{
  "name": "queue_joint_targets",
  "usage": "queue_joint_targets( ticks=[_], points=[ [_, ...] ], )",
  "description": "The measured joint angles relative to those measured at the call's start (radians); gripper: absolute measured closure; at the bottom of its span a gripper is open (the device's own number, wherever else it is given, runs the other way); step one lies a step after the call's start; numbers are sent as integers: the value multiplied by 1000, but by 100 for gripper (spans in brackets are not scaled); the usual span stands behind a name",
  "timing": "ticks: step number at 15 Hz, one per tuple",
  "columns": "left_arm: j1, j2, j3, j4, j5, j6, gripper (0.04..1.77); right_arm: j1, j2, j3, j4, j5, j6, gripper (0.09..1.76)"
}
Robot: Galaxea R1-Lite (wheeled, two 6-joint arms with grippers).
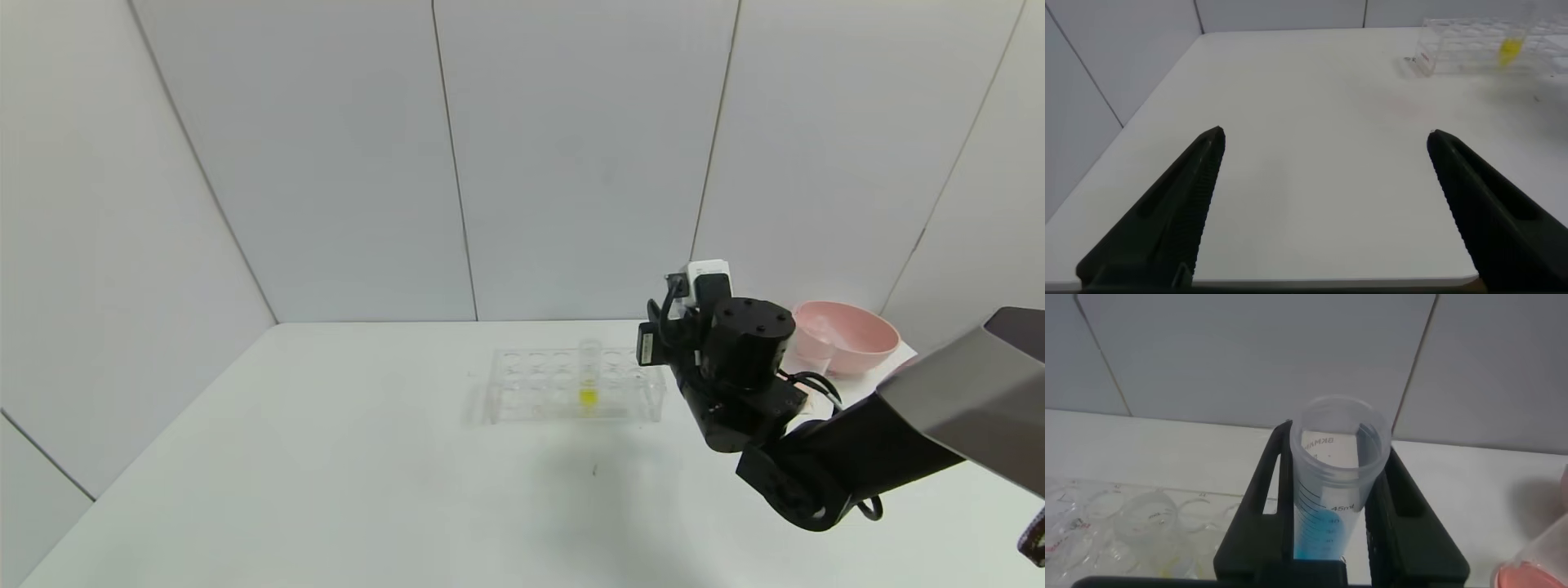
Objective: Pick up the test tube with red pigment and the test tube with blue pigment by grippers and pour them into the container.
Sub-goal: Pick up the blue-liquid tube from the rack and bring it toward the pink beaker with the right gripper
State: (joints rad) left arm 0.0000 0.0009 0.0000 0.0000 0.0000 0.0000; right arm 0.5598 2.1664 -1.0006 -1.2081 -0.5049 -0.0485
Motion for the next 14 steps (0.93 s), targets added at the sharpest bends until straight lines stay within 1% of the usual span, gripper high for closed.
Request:
queue_joint_targets(
  ticks=[5, 7, 8, 11, 13, 14],
  points=[
    [0, 0, 0, 0, 0, 0, 5, 6, -33, 34, -6, 7, -1, 130],
    [0, 0, 0, 0, 0, 0, 5, 9, -53, 64, -5, 31, 0, 130],
    [0, 0, 0, 0, 0, 0, 5, 10, -71, 89, -4, 57, 0, 130],
    [0, 0, 0, 1, 0, 0, 5, -7, -152, 200, -1, 179, 5, 130],
    [0, 0, 0, 1, 0, 0, 5, -48, -225, 297, 1, 310, 7, 130],
    [0, 0, 0, 1, 0, 0, 5, -84, -262, 346, 2, 395, 7, 130]
  ],
)
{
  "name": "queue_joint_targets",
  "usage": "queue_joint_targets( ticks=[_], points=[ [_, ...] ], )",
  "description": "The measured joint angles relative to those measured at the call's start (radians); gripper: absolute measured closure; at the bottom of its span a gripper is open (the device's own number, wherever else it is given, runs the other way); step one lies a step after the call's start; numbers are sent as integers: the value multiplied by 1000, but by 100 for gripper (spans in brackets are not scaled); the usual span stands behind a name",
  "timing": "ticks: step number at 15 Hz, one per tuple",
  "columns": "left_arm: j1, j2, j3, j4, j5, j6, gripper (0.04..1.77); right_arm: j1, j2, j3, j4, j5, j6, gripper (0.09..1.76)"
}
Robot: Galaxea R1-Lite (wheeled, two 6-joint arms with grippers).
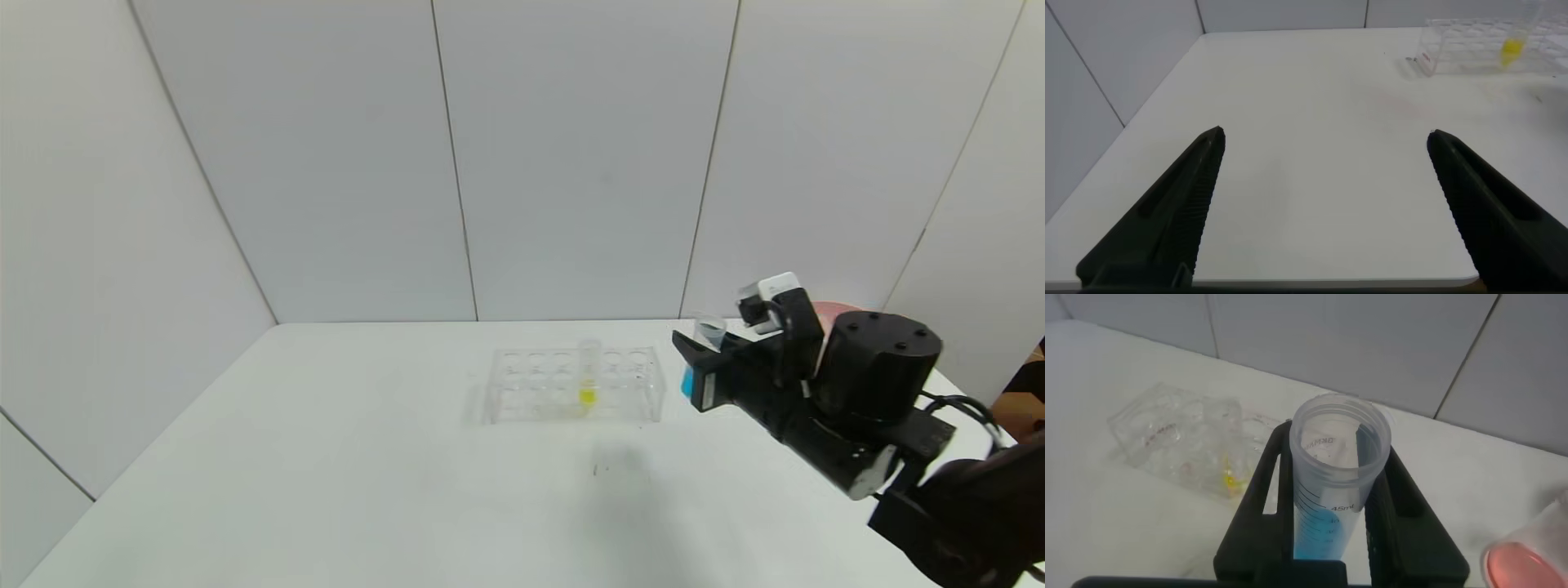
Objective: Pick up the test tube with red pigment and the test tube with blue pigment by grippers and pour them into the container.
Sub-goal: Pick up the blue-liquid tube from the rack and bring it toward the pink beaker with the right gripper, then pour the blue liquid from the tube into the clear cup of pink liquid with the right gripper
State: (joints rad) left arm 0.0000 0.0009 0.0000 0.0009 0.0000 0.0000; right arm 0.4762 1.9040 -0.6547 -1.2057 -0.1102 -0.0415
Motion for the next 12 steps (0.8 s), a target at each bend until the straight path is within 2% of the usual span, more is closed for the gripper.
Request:
queue_joint_targets(
  ticks=[3, 6, 10, 12],
  points=[
    [0, 0, 0, 0, 0, 0, 5, -168, -103, 120, 1, 272, 0, 130],
    [0, 0, 0, 0, 0, 0, 5, -375, -167, 176, 2, 532, 1, 130],
    [0, 0, 0, 0, 0, 0, 5, -661, -198, 181, 46, 911, 0, 130],
    [0, 0, 0, 0, 0, 0, 5, -782, -199, 135, 102, 1038, -5, 130]
  ],
)
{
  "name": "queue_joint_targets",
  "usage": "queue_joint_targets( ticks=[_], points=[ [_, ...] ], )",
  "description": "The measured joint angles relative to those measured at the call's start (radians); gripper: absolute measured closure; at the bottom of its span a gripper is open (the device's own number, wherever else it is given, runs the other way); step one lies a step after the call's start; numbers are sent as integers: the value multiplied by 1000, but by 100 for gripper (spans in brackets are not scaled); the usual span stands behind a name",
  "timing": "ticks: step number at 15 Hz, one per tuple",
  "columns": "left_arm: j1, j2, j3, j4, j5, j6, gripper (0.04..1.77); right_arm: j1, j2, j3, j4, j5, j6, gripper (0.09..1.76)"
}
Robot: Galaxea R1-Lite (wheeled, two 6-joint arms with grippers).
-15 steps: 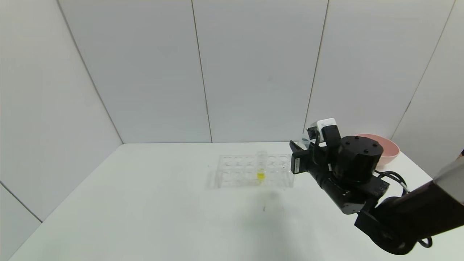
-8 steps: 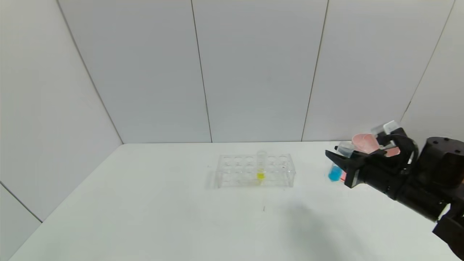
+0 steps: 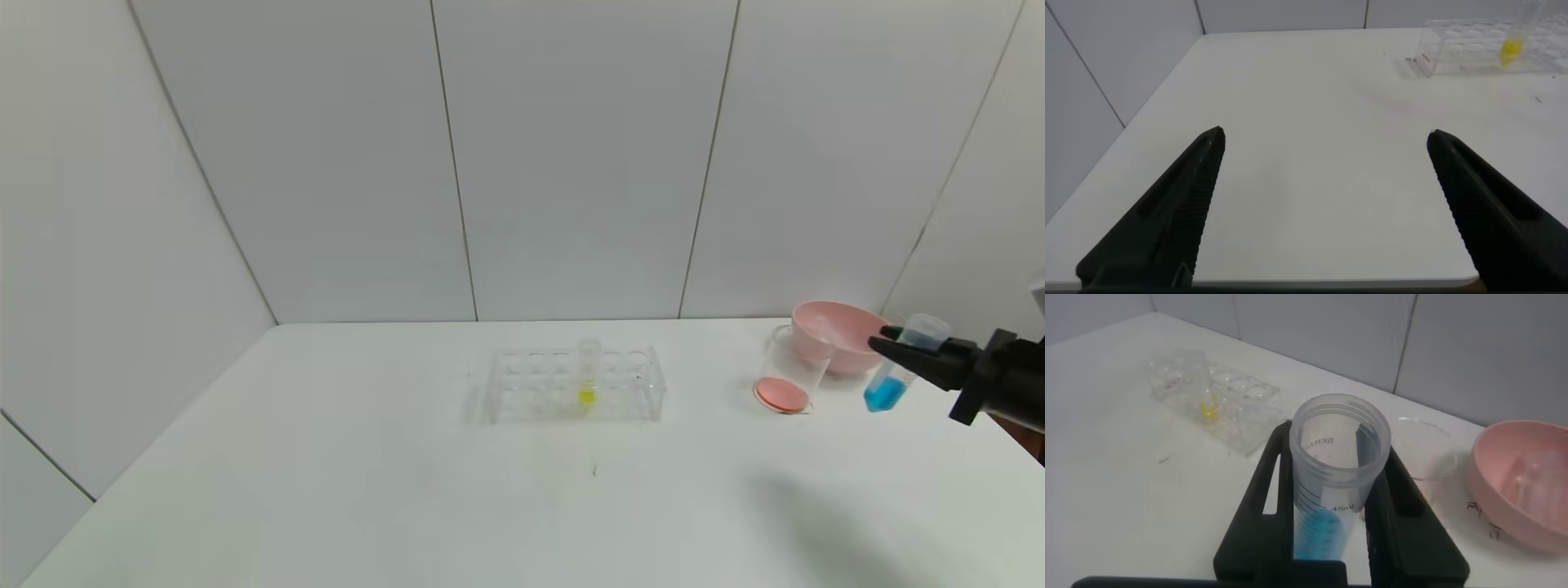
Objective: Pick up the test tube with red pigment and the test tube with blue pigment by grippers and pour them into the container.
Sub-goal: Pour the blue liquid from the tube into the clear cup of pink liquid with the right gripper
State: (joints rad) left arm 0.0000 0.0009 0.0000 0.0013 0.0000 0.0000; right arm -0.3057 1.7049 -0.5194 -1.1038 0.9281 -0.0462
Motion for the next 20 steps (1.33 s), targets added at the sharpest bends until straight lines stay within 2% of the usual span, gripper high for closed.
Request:
queue_joint_targets(
  ticks=[3, 6, 9, 12, 16, 18, 20],
  points=[
    [0, 0, 0, 0, 0, 0, 5, -91, 27, -144, 136, 31, -3, 130],
    [0, 0, 0, 0, 0, 0, 5, -128, 89, -286, 222, 28, -6, 130],
    [0, 0, 0, 0, 0, 0, 5, -125, 160, -372, 237, 22, -25, 130],
    [0, 0, 0, 0, 0, 0, 5, -70, 213, -463, 321, -89, -80, 130],
    [0, 0, 0, -1, 0, 0, 5, 13, 241, -661, 688, -184, -197, 130],
    [0, 0, 0, 0, 0, 0, 5, 48, 249, -764, 890, -233, -343, 130],
    [0, 0, 0, 0, 0, 0, 5, 72, 255, -840, 1027, -249, -459, 130]
  ],
)
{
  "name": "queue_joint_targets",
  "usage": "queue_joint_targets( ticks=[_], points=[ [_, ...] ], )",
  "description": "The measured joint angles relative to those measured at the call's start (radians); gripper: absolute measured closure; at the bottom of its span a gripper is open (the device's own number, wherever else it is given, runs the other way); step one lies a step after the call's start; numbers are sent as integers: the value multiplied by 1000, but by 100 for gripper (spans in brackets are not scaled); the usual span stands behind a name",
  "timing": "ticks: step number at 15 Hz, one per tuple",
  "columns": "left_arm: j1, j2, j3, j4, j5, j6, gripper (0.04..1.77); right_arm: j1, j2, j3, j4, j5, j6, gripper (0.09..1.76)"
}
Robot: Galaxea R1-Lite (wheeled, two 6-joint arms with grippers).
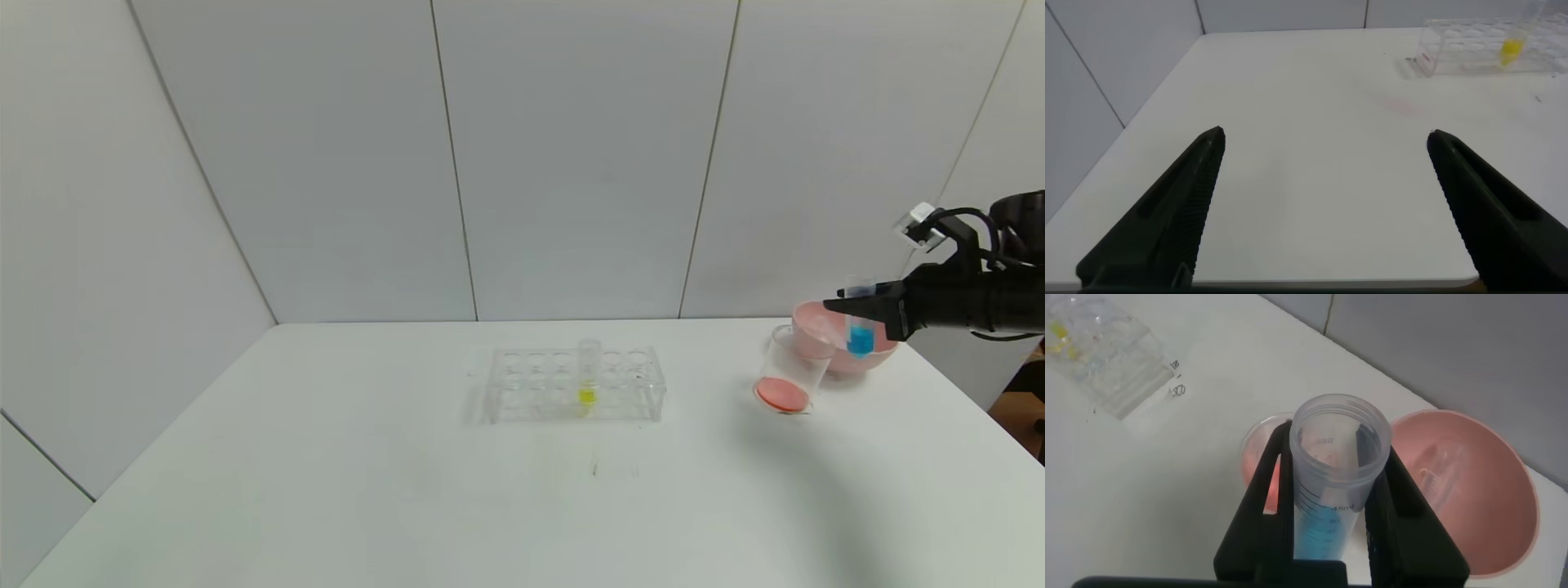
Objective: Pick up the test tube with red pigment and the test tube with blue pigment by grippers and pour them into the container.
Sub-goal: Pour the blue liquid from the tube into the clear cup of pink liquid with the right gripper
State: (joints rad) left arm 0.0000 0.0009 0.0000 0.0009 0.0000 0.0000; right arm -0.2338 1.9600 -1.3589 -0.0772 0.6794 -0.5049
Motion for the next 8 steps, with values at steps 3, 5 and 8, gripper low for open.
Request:
queue_joint_targets(
  ticks=[3, 5, 8],
  points=[
    [0, 0, 0, 0, 0, 0, 5, 22, 10, -85, 151, -42, -118, 130],
    [0, 0, 0, 0, 0, 0, 5, 33, 22, -159, 264, -88, -182, 130],
    [0, 0, 0, 0, 0, 0, 5, 44, 48, -283, 449, -155, -269, 130]
  ],
)
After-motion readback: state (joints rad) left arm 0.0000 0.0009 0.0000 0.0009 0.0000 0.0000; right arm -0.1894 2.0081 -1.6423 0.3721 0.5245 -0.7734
